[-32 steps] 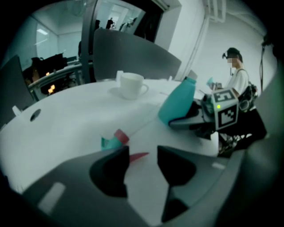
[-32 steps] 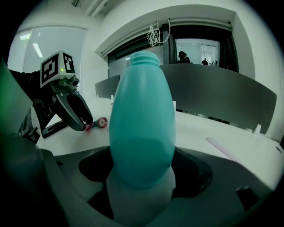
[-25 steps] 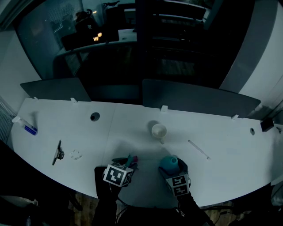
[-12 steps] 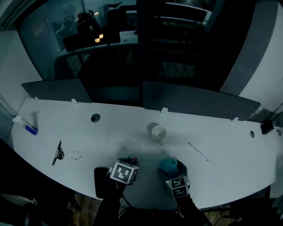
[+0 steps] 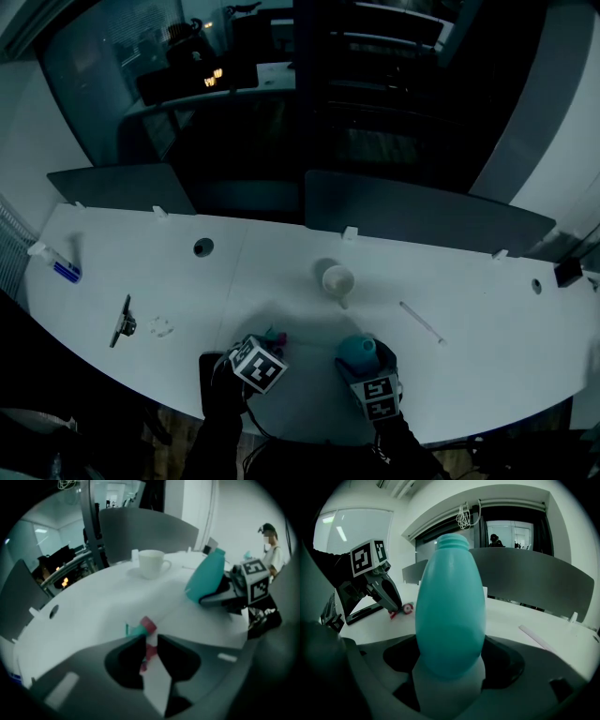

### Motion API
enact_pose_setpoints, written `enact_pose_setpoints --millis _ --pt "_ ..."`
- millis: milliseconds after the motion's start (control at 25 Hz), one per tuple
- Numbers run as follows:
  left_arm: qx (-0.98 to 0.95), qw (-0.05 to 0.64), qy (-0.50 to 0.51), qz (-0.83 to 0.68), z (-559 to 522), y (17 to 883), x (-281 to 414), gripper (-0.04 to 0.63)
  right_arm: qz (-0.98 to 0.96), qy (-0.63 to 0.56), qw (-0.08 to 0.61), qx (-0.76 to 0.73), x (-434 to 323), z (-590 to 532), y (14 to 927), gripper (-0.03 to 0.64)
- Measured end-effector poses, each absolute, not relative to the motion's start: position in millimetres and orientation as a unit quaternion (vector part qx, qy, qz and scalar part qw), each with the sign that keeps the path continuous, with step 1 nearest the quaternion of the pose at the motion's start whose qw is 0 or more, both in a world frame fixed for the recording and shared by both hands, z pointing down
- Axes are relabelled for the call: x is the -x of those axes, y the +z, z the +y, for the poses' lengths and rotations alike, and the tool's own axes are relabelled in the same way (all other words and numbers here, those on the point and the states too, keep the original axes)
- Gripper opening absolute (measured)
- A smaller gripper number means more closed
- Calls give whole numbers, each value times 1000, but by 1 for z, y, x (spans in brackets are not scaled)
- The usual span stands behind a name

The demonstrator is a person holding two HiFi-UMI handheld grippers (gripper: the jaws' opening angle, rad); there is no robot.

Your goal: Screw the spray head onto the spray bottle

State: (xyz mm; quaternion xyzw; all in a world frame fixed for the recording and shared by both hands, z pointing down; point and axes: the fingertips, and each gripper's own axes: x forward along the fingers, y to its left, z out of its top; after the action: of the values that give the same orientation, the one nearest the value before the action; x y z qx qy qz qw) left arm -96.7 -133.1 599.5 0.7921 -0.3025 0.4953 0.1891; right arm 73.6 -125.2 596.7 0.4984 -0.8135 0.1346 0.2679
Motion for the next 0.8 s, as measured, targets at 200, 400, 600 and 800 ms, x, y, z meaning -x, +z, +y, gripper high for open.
enact_pose_setpoints --millis 200,400,600,800 --pt "-798 168 518 -258 -128 596 112 81 -814 136 270 -495 -73 -124 595 410" --pt "-829 130 467 -279 -151 570 109 81 -816 137 268 -494 -72 -124 595 410" --pt "-823 74 529 -193 -141 588 103 159 -816 136 270 -493 -71 -123 597 410" --pt "-807 39 573 -139 -141 608 101 270 -816 137 270 -493 -72 -124 596 410"
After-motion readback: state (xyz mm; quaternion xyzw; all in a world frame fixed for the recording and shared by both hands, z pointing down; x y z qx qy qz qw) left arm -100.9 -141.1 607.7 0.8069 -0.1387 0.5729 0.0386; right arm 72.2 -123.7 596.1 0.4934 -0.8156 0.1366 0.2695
